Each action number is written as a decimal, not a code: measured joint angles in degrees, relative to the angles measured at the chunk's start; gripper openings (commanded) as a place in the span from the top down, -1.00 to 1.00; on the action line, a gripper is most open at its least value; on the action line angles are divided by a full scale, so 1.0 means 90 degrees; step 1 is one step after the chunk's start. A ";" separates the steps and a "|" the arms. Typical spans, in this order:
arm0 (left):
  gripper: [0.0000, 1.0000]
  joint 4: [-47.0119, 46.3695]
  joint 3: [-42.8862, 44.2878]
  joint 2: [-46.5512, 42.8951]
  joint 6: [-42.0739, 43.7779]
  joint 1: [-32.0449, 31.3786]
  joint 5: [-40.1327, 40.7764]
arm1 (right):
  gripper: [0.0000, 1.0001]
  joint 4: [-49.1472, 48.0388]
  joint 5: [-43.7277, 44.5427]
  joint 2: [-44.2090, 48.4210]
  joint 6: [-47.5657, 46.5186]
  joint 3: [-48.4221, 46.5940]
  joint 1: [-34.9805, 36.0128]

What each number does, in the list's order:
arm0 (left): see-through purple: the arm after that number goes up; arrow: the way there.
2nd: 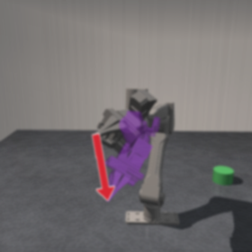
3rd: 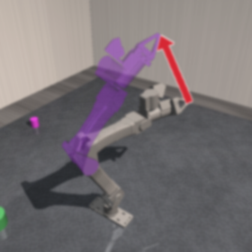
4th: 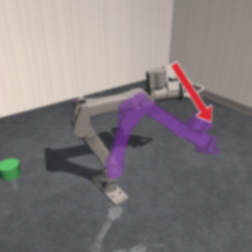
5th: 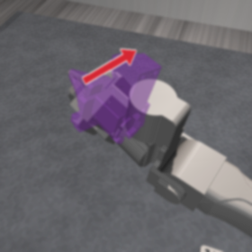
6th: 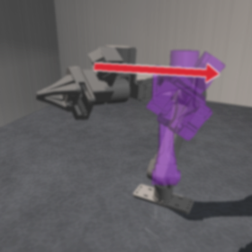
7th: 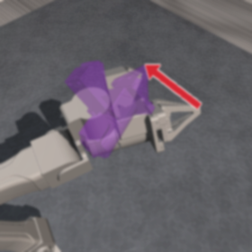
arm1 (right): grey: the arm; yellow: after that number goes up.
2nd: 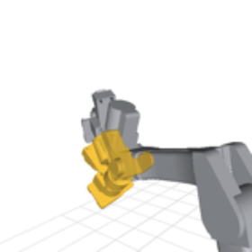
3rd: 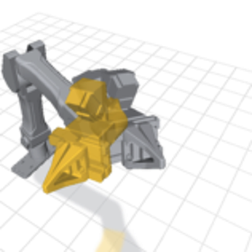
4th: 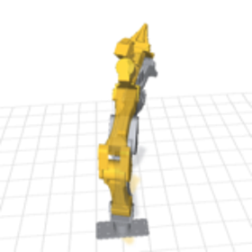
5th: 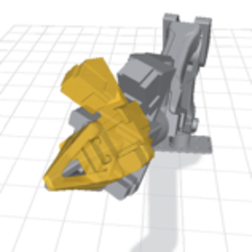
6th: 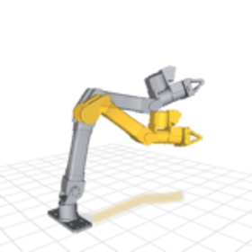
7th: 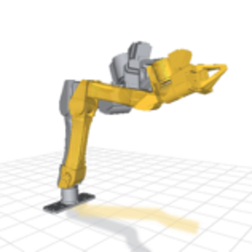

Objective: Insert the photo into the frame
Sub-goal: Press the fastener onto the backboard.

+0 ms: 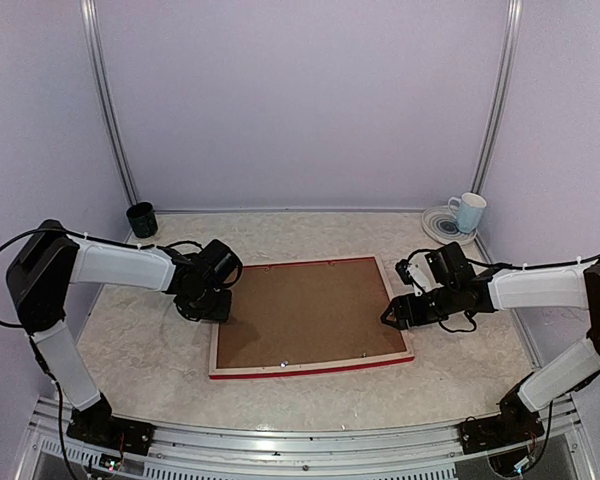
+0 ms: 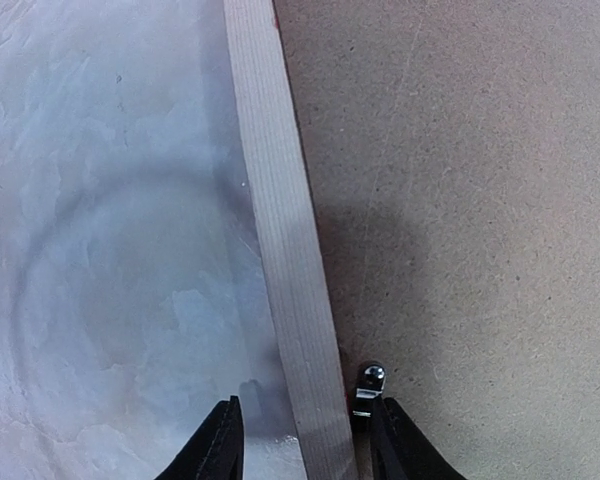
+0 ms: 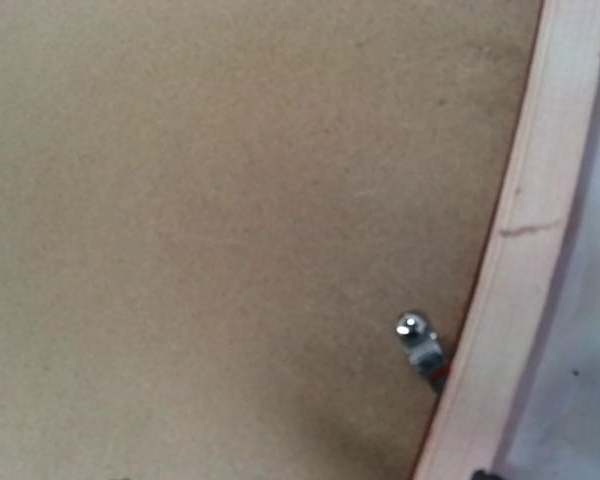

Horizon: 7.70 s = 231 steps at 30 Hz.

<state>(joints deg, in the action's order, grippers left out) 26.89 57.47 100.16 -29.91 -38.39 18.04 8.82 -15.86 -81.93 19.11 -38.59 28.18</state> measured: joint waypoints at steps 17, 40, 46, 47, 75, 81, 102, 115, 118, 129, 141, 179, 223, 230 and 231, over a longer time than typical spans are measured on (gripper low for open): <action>0.07 0.0070 0.0061 0.0056 -0.0007 -0.0090 0.0219 | -0.30 0.0257 0.1423 -0.0886 0.0056 -0.0680 0.0000; 0.05 -0.0010 0.0005 0.0027 -0.0022 -0.0061 0.0199 | 0.16 0.0471 0.2057 -0.1503 0.0039 -0.1209 0.0364; 0.05 -0.0027 -0.0010 0.0022 -0.0022 -0.0058 0.0197 | 0.24 0.0617 0.2079 -0.1472 0.0053 -0.1236 0.0403; 0.05 -0.0032 -0.0012 0.0019 -0.0024 -0.0058 0.0197 | 0.26 0.0658 0.2079 -0.1452 0.0056 -0.1236 0.0406; 0.05 -0.0075 0.0002 0.0010 0.0027 0.0109 0.0061 | 0.59 0.0731 0.2052 -0.1418 0.0095 -0.1236 0.0410; 0.18 -0.0114 0.0012 0.0044 0.0073 0.0112 -0.0002 | 0.59 0.0707 0.2042 -0.1421 0.0095 -0.1236 0.0410; 0.43 -0.0772 -0.0338 -0.0153 -0.0073 0.0359 -0.0498 | 0.57 0.0658 0.2030 -0.1421 0.0092 -0.1229 0.0410; 0.42 -0.0068 -0.0126 -0.0267 0.0002 0.0398 -0.0087 | 0.57 0.0636 0.2028 -0.1421 0.0073 -0.1217 0.0410; 0.42 -0.0066 -0.0126 -0.0265 0.0002 0.0396 -0.0085 | 0.57 0.0636 0.2028 -0.1421 0.0073 -0.1217 0.0410; 0.42 -0.0168 -0.0104 -0.0435 0.0034 0.0330 -0.0131 | 0.57 0.0605 0.2028 -0.1421 0.0068 -0.1195 0.0410; 0.42 -0.0221 -0.0010 -0.0306 0.0051 0.0321 -0.0146 | 0.56 0.0602 0.2028 -0.1418 0.0058 -0.1192 0.0410; 0.49 -0.0024 0.0185 0.0189 0.0046 0.0039 0.0090 | 0.56 0.0561 0.2025 -0.1406 0.0027 -0.1166 0.0410; 0.32 0.0267 0.0546 0.0420 0.0221 0.0024 0.0075 | 0.56 0.0532 0.2025 -0.1394 0.0002 -0.1144 0.0410; 0.44 0.0282 0.0627 0.0488 0.0236 0.0080 0.0063 | 0.56 0.0520 0.2025 -0.1382 0.0002 -0.1129 0.0410; 0.45 0.0284 0.0627 0.0488 0.0236 0.0085 0.0056 | 0.56 0.0520 0.2028 -0.1382 0.0002 -0.1127 0.0410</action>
<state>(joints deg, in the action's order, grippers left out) 29.45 63.11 104.55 -27.79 -37.63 18.55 13.50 2.39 -94.37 19.14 -48.73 31.88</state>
